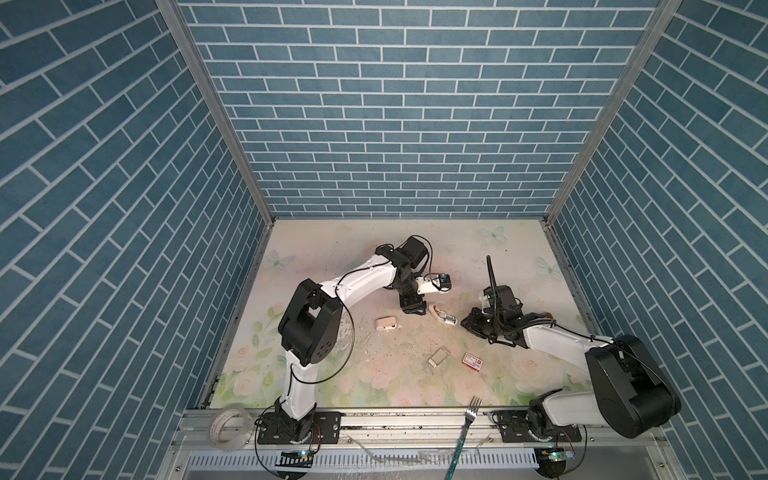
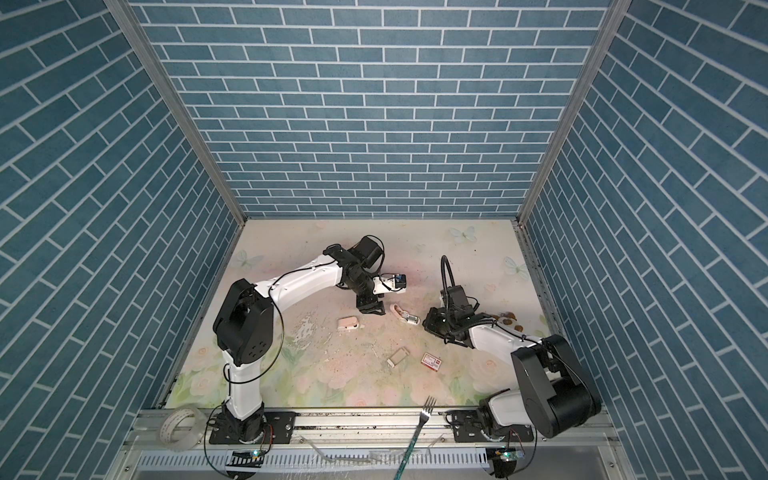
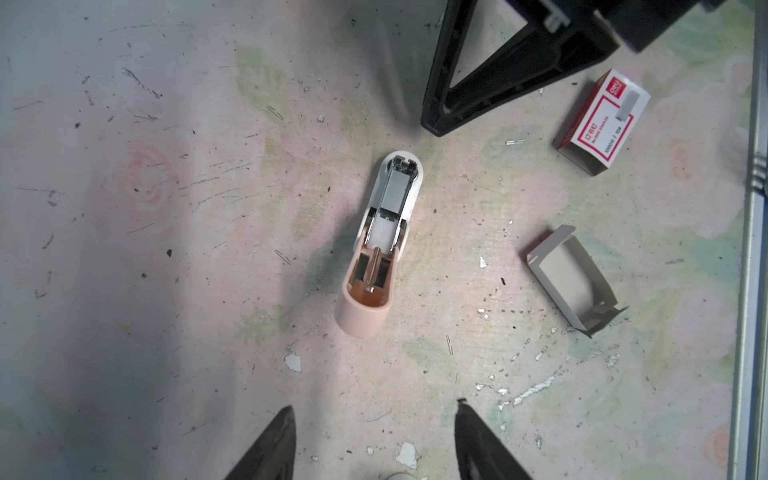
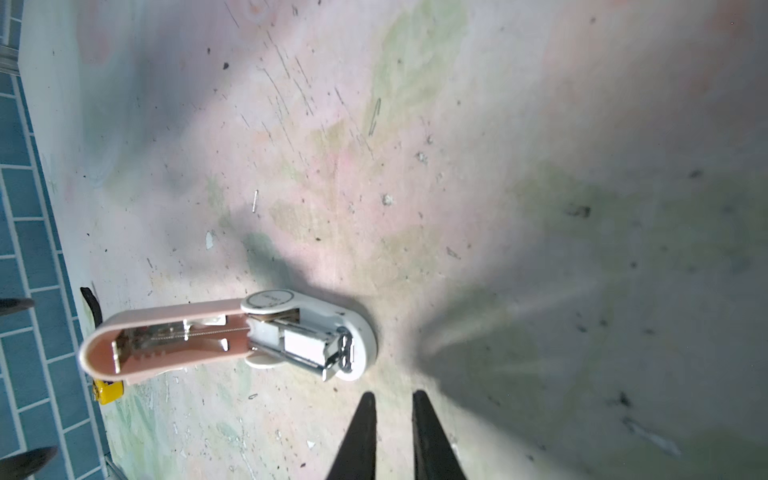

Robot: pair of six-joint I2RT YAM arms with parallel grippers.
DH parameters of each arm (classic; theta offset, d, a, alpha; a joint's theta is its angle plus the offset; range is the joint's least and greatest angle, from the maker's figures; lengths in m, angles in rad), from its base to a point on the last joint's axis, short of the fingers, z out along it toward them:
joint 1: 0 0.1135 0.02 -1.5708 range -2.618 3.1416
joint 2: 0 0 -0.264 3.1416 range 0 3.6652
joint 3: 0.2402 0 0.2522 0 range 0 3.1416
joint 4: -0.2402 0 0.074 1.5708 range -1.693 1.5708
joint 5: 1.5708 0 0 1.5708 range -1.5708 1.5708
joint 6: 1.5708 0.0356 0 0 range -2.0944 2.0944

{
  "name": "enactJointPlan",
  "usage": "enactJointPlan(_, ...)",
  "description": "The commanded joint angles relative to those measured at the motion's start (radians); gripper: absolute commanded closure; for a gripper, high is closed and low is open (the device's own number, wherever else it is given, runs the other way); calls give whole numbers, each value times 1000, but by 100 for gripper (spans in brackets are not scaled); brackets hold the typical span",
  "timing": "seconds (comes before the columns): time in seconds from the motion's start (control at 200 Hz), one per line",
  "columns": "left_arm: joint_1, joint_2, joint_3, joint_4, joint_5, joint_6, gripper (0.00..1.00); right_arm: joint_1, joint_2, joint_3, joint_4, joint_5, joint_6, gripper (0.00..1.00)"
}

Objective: Load the staples into the stapler
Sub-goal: 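Move the left gripper over the open pink lid's end, then lower and close the left gripper on the pink lid's end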

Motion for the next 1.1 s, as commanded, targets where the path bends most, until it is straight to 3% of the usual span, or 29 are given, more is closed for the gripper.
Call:
enactJointPlan(0.0, -9, 33, 44, -37, 24, 16, 40, -10, 23, 12, 52, -43, 16, 82)
enactJointPlan(1.095, -45, 117, 113, -73, 19, 38, 40, -43, 204, 76, 118, -157, -43, 85)
